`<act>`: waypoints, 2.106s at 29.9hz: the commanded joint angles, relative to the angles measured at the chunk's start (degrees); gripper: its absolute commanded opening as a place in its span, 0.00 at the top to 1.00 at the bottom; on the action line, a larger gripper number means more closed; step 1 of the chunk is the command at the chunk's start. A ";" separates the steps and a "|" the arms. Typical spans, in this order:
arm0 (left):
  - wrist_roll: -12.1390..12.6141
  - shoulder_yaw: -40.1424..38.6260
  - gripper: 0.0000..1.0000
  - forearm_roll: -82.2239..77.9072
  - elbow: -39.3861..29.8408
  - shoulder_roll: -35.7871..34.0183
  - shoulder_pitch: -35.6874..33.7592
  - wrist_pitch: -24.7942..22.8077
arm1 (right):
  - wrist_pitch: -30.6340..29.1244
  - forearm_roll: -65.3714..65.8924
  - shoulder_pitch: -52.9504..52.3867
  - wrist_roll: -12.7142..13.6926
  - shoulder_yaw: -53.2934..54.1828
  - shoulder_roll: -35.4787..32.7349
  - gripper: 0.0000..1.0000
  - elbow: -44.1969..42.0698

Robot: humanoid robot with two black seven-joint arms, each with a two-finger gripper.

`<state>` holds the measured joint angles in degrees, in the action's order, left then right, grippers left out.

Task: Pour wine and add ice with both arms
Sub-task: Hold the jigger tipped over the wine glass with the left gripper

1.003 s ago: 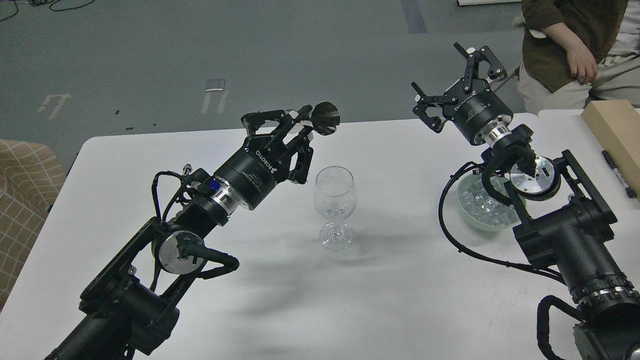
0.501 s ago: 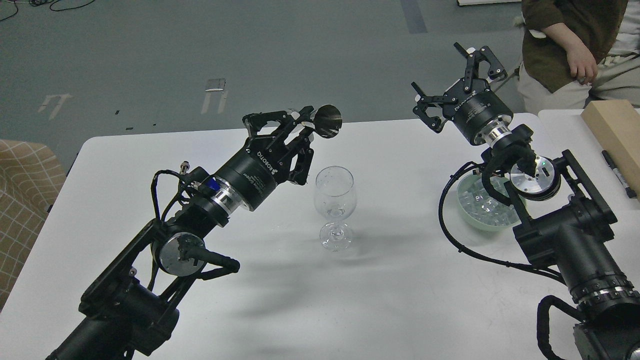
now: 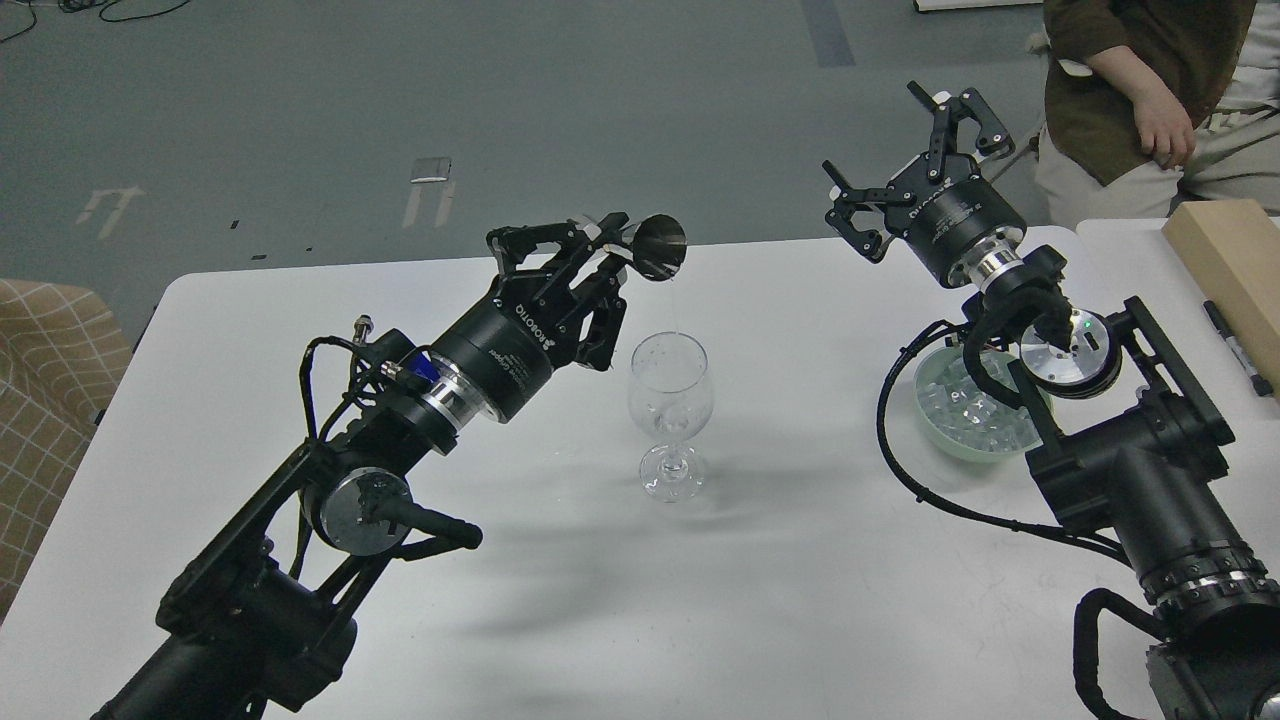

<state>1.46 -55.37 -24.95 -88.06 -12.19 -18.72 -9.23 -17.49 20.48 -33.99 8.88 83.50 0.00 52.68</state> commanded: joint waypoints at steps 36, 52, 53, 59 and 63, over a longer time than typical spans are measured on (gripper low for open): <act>-1.11 0.00 1.00 -6.51 -0.80 -0.03 -0.18 -0.18 | 0.00 0.00 -0.28 0.08 0.00 0.00 0.00 -0.03; -2.69 0.00 1.00 -11.34 -0.80 -0.03 0.00 -0.44 | 0.00 0.00 -0.28 0.00 0.00 0.00 0.00 -0.03; -2.69 0.00 1.00 -11.52 -0.80 -0.03 0.00 -0.53 | 0.00 0.00 -0.28 0.00 0.00 0.00 0.00 -0.03; -3.56 0.00 1.00 -13.37 -0.80 -0.03 0.00 -0.53 | 0.00 0.00 -0.28 0.00 0.00 0.00 0.00 -0.03; -4.00 0.00 1.00 -14.33 -0.80 -0.03 0.00 -0.53 | 0.00 0.00 -0.20 0.00 0.00 0.00 0.00 -0.03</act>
<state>-2.31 -55.37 -38.76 -88.91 -12.22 -18.72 -9.75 -17.49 20.48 -34.28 8.89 83.47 0.00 52.64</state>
